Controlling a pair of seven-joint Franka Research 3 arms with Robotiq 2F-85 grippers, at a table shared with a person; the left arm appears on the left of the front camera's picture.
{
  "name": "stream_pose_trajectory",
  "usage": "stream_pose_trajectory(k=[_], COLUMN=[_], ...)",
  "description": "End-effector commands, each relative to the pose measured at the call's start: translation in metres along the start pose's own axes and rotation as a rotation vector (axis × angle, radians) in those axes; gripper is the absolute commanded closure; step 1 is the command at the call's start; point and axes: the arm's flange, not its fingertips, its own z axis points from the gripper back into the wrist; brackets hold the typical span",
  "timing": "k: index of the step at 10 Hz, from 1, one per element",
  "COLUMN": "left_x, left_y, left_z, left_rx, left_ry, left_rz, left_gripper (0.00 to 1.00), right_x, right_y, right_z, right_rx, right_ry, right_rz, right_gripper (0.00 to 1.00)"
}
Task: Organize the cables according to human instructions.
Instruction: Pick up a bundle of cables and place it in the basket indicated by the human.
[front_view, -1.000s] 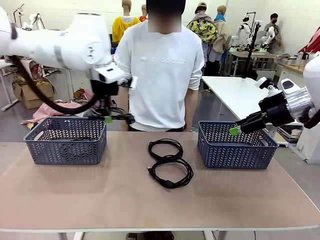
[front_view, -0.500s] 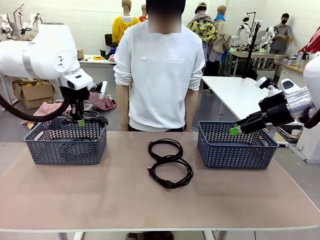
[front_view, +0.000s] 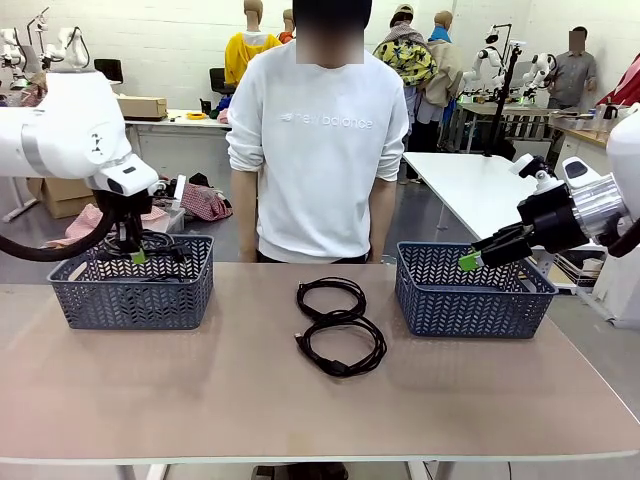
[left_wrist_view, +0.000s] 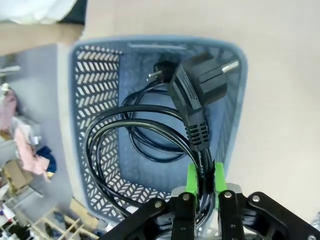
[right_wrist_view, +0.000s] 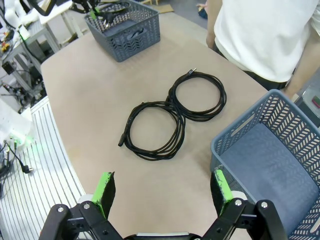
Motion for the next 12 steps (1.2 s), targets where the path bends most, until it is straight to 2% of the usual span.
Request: stream_pose_trajectory(k=[1,6,8,10,11,12], left_x=[-0.007,-0.009,-0.009,-0.010,-0.011,-0.012], left_y=[0.008,0.028,0.031,0.030,0.030,0.030], left_z=[-0.008,-0.022,-0.026,-0.024,-0.021,-0.018], left_rx=[0.011,0.033,0.027,0.005,-0.013,-0.030], left_ry=[-0.048,-0.054,-0.062,-0.073,-0.084,-0.084], left_rz=[0.025,0.095,0.123,0.142,0.152,0.165], left_gripper=[1.00,1.00,0.66,0.63,0.45,0.55], right_x=[0.001,0.001,0.001,0.001,0.001,0.001], right_y=[-0.003,-0.003,-0.003,-0.003,-0.003,-0.003], right_z=[-0.002,-0.002,-0.002,-0.002,-0.002,-0.002], right_rx=[0.012,0.012,0.012,0.012,0.012,0.012], right_ry=[-0.032,-0.032,-0.032,-0.032,-0.032,-0.032], right_rz=[0.018,0.018,0.018,0.018,0.018,0.018], right_gripper=[0.00,0.00,0.00,0.00,0.00,0.00])
